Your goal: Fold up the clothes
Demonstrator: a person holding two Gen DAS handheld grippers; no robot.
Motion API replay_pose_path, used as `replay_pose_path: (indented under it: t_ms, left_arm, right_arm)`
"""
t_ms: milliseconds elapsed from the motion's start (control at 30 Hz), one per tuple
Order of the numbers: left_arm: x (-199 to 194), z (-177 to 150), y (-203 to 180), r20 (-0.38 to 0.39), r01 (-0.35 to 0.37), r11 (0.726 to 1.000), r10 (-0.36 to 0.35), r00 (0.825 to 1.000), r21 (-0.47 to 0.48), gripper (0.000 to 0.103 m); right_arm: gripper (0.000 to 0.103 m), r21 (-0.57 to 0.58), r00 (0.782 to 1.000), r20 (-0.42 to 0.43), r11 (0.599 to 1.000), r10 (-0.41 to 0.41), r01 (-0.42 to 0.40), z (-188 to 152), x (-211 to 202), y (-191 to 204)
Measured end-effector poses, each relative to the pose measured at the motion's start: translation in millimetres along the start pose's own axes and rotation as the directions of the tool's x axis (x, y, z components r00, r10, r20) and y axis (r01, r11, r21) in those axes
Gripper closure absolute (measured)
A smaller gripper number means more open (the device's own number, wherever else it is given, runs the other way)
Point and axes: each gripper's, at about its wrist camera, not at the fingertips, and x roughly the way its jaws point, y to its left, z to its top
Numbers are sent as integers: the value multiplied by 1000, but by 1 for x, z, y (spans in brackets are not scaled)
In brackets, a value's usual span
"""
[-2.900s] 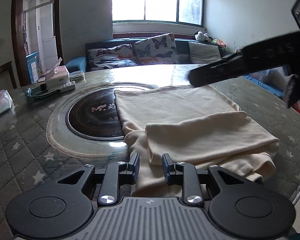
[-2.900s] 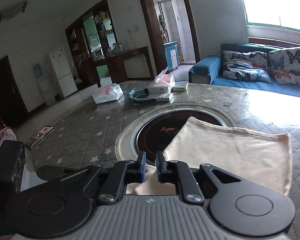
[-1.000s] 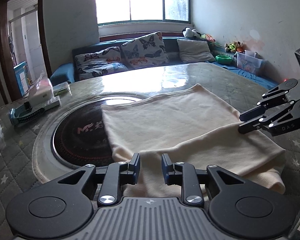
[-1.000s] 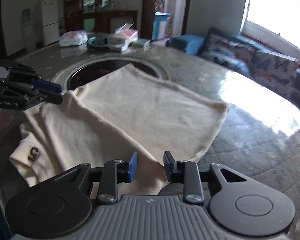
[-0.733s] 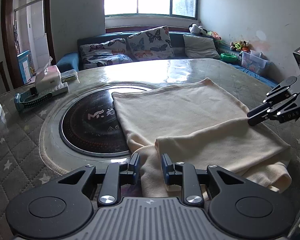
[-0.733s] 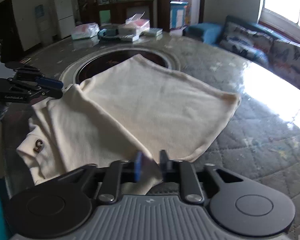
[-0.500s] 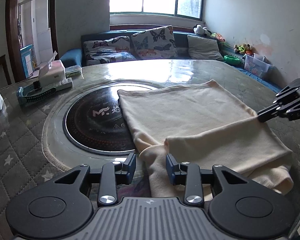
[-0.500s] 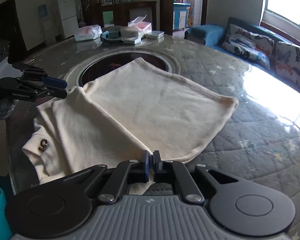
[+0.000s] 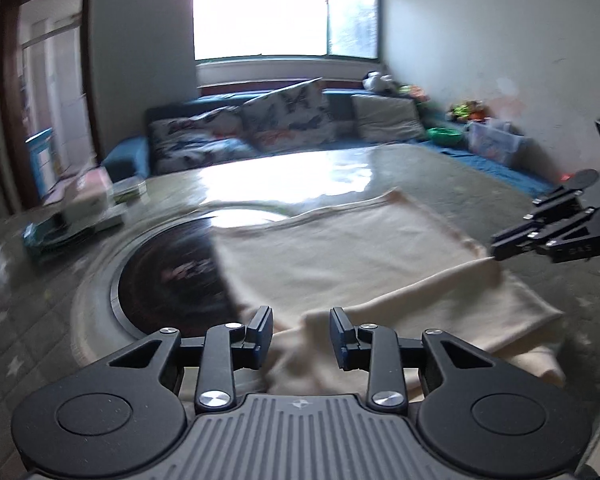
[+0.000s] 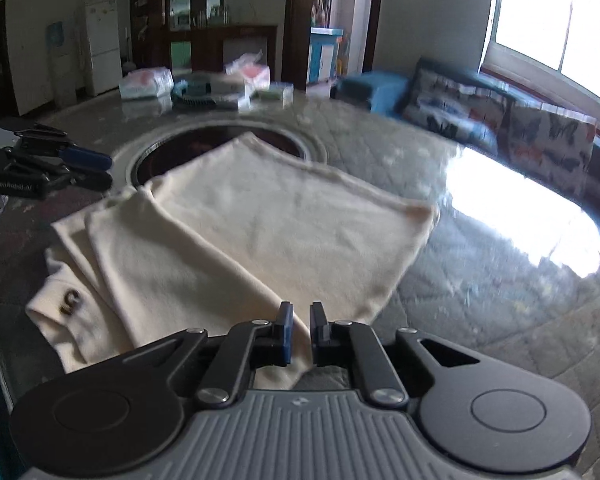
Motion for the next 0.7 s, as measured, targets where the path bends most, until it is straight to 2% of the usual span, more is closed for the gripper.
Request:
replay_pose_path:
  t_ms: [133,300,500,567,700]
  left_arm:
    - [16,0,-13,-13,38,999,-37,999,33,72]
    - [32,-12,-15,-70,24,998,-20,997,60,72]
    - [14,-23,-13,-72,32,995,-26,997,94,71]
    - [10,-27,-17,-69,27,992,-19,997,123,71]
    - [1,-33,-23,-71,29,989,-19,997,145,71]
  right_arm:
    - [93,-12,999,41,1000,7,-6,2,-5,16]
    - [93,24,1000,-2,999,31,-31,-14,5,24]
    - [90,15,1000,-6,1000,19,-19,-29,-14,37]
    - [85,15,1000,-3,1000,22,-22,-31,-17,42]
    - [82,14,1000,-11,1000,5,-5,-42,-17,51]
